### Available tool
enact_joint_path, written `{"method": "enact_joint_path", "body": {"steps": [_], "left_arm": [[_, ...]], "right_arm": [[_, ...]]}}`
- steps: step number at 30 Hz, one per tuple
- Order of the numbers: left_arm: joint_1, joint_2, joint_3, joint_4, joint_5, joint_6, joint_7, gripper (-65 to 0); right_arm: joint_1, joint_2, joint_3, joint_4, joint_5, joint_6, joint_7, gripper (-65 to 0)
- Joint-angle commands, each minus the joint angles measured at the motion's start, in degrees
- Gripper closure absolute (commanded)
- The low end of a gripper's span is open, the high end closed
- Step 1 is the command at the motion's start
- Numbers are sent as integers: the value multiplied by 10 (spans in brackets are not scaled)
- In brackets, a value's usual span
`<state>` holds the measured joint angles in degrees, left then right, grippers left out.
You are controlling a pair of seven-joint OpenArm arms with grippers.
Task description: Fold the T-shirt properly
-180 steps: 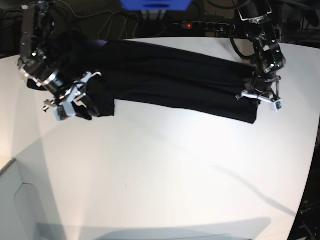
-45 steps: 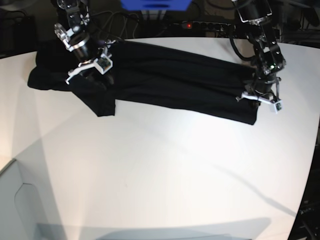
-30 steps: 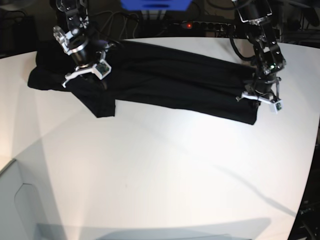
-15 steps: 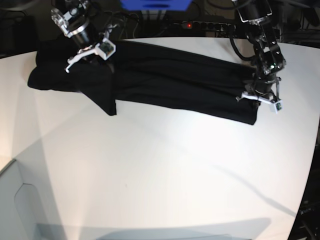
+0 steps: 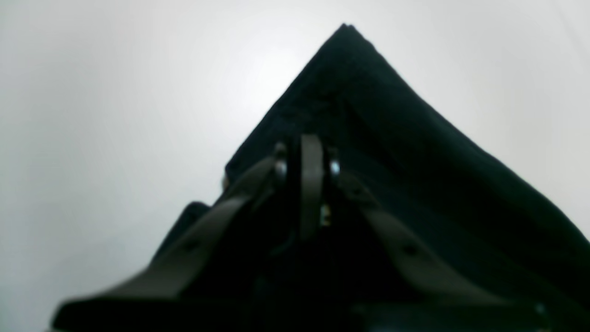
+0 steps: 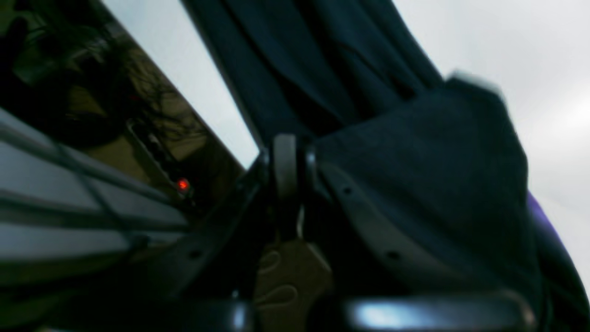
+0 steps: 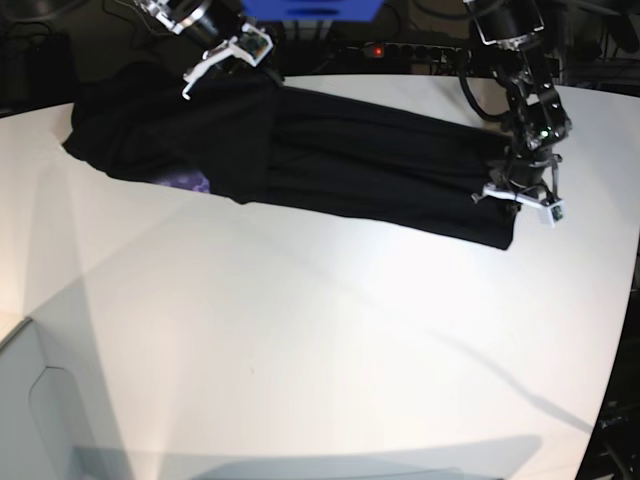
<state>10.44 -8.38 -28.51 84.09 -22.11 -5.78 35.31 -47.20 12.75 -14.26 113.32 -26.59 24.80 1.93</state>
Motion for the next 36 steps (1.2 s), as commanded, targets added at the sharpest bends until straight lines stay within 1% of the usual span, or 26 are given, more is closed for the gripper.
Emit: {"method": "enact_joint_path", "body": {"steps": [1, 8, 10, 11, 14, 16, 17, 20, 26, 30, 32, 34, 36], "left_arm": [[1, -2, 0, 0, 8, 6, 23, -1], [3, -1, -1, 0, 8, 6, 23, -1], [3, 8, -3, 0, 8, 6, 23, -1], [3, 9, -3, 0, 8, 6, 23, -1], [3, 13, -3, 0, 8, 6, 24, -1], [3, 13, 0, 0, 8, 6, 24, -1], [3, 13, 0, 0, 8, 6, 24, -1], [3, 13, -2, 0, 8, 6, 24, -1], [4, 13, -4, 0, 8, 6, 24, -4], [4, 12, -4, 7, 8, 6, 24, -7], [4, 12, -4, 13, 8, 6, 24, -44], [4, 12, -4, 22, 8, 6, 24, -110], [4, 13, -4, 35, 8, 6, 24, -162]], "right_arm": [[-6, 2, -4, 9, 10, 4, 19, 0], [0, 2, 2, -4, 10, 4, 15, 0], [0, 2, 11, -11, 10, 4, 15, 0], [0, 2, 13, -12, 10, 4, 15, -13], [0, 2, 13, -10, 10, 1, 15, -94], [0, 2, 13, -10, 10, 1, 15, -122], [0, 2, 13, -9, 10, 1, 15, -126], [0, 2, 14, -5, 10, 1, 20, -116], [6, 2, 15, 15, 10, 0, 21, -66], [17, -1, 19, 15, 10, 0, 18, -64], [23, -10, 32, 15, 10, 0, 21, -65], [33, -26, 52, 15, 10, 0, 21, -65], [44, -37, 67, 15, 10, 0, 21, -65]]}}
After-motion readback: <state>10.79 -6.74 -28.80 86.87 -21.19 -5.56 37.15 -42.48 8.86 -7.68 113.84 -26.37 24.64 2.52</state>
